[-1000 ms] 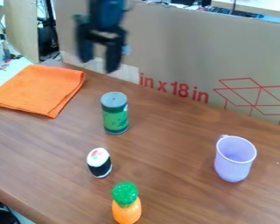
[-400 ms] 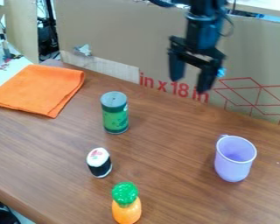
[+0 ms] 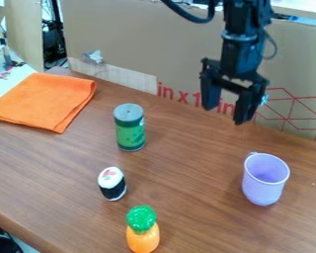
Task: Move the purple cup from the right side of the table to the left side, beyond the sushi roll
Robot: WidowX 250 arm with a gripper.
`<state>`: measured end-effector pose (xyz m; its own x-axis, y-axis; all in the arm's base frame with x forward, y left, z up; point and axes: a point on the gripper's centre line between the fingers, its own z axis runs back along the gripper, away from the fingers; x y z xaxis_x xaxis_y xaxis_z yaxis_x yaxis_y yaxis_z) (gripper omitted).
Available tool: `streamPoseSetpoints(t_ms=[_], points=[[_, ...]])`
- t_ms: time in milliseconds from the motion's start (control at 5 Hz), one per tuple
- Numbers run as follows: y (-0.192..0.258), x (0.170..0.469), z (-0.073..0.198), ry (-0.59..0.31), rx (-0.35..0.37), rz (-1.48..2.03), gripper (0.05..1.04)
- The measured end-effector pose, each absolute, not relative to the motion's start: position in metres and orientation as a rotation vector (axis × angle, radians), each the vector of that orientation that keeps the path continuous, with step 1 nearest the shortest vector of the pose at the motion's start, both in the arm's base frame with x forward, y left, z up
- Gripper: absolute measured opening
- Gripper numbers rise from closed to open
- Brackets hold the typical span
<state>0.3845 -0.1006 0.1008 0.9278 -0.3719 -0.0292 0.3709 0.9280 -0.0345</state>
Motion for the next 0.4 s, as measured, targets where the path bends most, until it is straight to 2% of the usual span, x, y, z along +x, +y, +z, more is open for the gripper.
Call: streamPoseSetpoints(t_ms=[400], points=[[-0.124,0.370,0.107,-0.017,-0.036,-0.450,1.001]])
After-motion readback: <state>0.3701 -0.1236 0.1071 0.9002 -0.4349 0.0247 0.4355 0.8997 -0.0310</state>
